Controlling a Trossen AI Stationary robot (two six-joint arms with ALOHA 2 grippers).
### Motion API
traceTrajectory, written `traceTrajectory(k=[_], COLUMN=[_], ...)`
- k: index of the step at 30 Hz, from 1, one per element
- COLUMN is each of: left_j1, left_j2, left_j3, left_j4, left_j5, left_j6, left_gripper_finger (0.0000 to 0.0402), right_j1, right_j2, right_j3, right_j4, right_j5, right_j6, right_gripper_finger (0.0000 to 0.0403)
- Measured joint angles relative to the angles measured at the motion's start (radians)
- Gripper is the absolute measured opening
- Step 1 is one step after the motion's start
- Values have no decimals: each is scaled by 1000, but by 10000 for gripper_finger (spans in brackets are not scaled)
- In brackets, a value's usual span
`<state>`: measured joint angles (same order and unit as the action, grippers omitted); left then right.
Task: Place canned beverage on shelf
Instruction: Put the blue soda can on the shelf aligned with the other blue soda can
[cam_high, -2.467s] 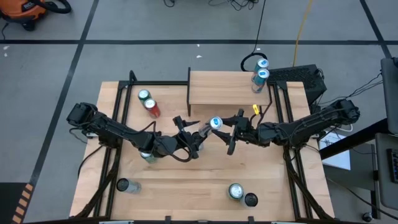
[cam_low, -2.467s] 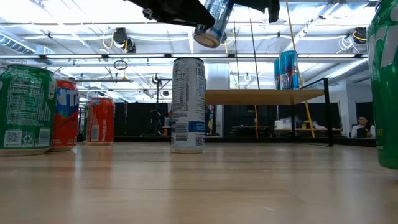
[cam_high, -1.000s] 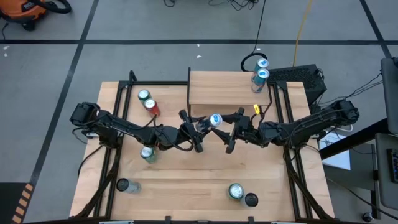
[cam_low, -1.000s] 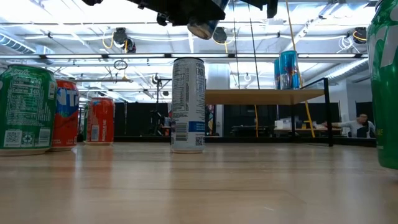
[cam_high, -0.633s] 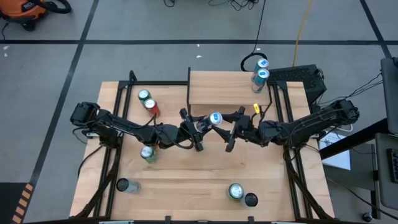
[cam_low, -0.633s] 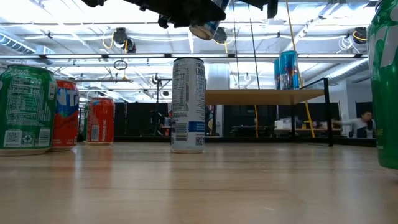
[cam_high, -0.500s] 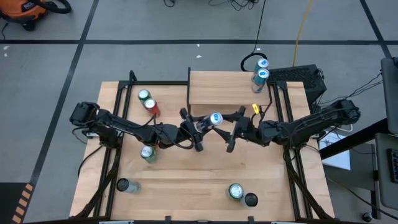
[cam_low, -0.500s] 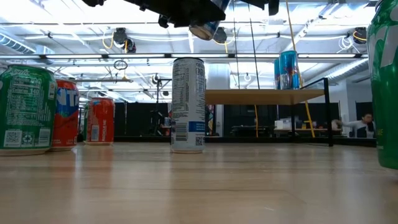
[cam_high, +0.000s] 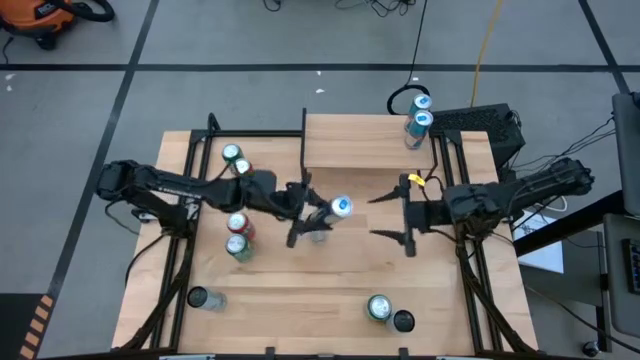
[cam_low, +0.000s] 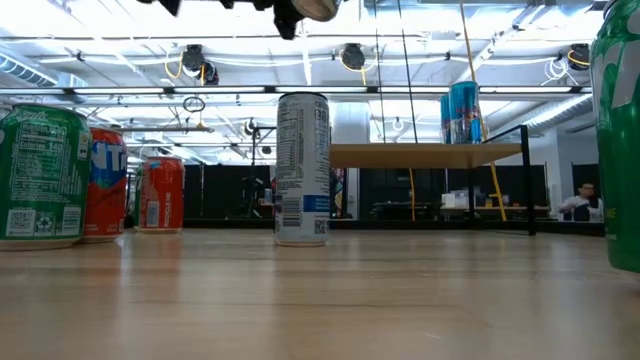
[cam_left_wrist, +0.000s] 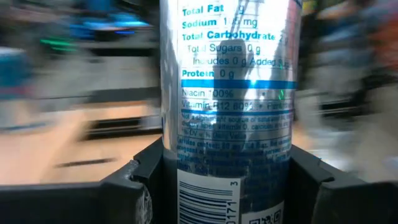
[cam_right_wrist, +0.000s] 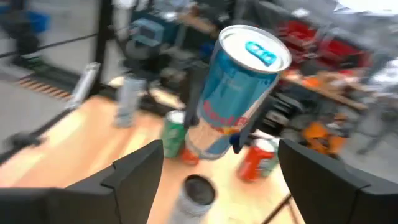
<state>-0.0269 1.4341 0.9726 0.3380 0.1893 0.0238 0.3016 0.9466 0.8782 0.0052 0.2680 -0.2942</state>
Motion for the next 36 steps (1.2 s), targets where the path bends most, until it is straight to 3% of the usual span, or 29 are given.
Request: traceTrajectory(k=[2,7,11,16,20,24,28,36], left_j1=[35,69,65,70,66,69,69,86], left_j2=[17,98,144,193,222,242,243,245], left_j3=[0,0,1,8,29,51,65,68], left_j4=[16,166,314,363,368,360,362,363], left_j5=[146,366,504,562,580,611,633,646], left_j6=[-45,-49,-44,-45,-45,-45,-45,-45], left_gripper_finger=[205,206,218,222,224,225,225,226], right_j1=[0,-6,-49,-120,-185,-246,-293,-310], right_j2=[11,89,138,200,272,313,333,409], right_j3=[85,295,407,465,471,471,471,471], right_j4=[-114,-262,-331,-315,-250,-236,-188,-166], right_j5=[-80,-183,-337,-396,-561,-651,-830,-918], right_j6=[12,-15,-8,-11,30,50,104,103], right_gripper_finger=[306,306,306,306,306,306,306,306])
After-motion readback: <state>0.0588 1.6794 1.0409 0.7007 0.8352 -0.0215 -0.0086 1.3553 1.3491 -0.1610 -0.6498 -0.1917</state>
